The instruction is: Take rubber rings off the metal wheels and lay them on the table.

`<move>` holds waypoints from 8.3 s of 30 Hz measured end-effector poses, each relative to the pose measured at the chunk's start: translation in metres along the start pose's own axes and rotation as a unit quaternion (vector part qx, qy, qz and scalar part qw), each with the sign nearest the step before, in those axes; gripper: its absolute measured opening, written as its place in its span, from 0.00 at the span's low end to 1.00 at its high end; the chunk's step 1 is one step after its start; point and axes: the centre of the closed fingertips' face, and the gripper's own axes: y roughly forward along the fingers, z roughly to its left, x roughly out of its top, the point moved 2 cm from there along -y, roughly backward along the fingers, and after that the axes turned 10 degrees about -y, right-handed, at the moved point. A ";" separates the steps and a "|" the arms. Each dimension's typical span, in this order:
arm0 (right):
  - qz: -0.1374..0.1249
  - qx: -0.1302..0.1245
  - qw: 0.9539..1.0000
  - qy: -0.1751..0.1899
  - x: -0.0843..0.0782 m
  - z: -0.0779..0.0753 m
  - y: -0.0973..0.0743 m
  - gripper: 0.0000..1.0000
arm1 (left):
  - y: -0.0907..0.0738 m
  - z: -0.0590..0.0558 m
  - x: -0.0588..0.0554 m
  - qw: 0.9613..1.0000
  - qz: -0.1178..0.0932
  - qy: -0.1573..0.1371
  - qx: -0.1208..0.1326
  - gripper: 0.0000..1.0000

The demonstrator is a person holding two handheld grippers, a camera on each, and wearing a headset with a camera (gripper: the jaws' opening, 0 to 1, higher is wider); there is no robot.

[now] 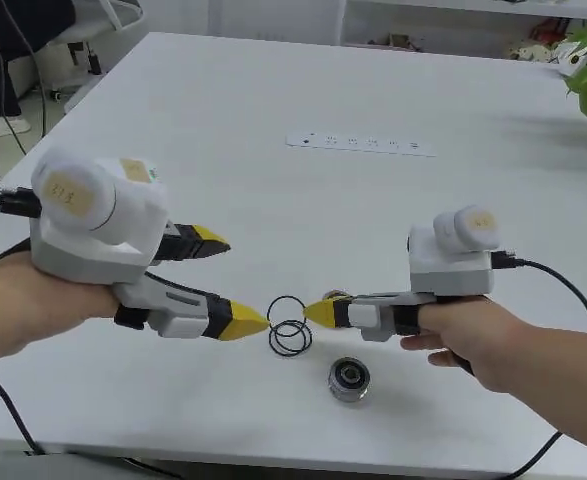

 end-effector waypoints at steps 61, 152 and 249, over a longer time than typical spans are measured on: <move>0.024 -0.024 0.999 0.027 -0.017 -0.015 0.002 0.07 | 0.002 0.002 -0.015 1.000 0.023 -0.021 0.001 0.60; 0.038 -0.066 0.981 -0.178 -0.024 -0.062 -0.033 0.13 | 0.130 -0.003 -0.006 0.996 0.072 -0.019 -0.058 0.31; -0.071 -0.066 0.995 0.000 -0.008 -0.051 -0.041 0.00 | 0.147 -0.002 -0.007 0.997 0.069 0.038 -0.011 0.13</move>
